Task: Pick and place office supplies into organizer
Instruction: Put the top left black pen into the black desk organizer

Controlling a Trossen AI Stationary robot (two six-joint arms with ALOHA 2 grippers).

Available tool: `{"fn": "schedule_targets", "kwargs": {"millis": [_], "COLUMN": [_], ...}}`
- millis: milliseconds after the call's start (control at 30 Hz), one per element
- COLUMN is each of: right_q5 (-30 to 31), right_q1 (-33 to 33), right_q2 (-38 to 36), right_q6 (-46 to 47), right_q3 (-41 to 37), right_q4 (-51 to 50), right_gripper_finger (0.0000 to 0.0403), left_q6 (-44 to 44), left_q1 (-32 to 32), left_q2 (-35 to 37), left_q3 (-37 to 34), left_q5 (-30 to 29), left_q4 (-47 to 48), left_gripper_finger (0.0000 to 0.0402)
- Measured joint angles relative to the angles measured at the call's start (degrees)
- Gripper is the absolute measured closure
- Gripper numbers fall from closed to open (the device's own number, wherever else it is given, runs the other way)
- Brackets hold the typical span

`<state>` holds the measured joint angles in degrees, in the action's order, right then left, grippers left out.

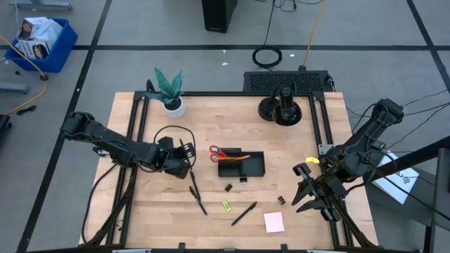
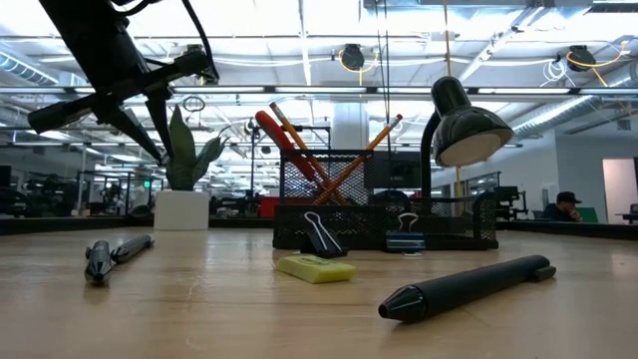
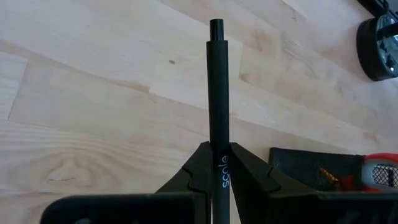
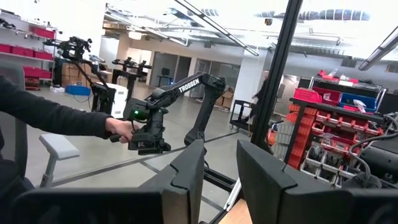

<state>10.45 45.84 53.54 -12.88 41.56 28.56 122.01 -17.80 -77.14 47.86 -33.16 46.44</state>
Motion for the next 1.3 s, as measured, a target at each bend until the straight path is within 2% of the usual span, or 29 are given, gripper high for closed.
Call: {"fn": "schedule_targets", "kwargs": {"millis": [400, 667, 1067, 1300], "right_q5": [-0.02, 0.02, 0.03, 0.03], "right_q1": [0.0, 0.02, 0.01, 0.0], "right_q2": [0.0, 0.0, 0.0, -0.02], "right_q6": [-0.27, -0.29, -0.29, -0.31], "right_q3": [0.0, 0.0, 0.0, 0.0], "right_q4": [0.18, 0.39, 1.23, 1.25], "right_gripper_finger": [0.0312, 0.0312, 0.0312, 0.0312], "left_q6": [-0.41, -2.51, -17.55, -30.74], "left_q1": [-2.64, -5.63, -8.06, -8.64], "left_q2": [0.71, 4.2, 9.01, 10.47], "left_q3": [0.01, 0.02, 0.07, 0.07], "left_q5": [-3.77, -10.5, -21.73, -24.71], "left_q4": [-0.14, -2.58, -15.08, -26.56], "left_gripper_finger": [0.0357, 0.0357, 0.0357, 0.0357]}}
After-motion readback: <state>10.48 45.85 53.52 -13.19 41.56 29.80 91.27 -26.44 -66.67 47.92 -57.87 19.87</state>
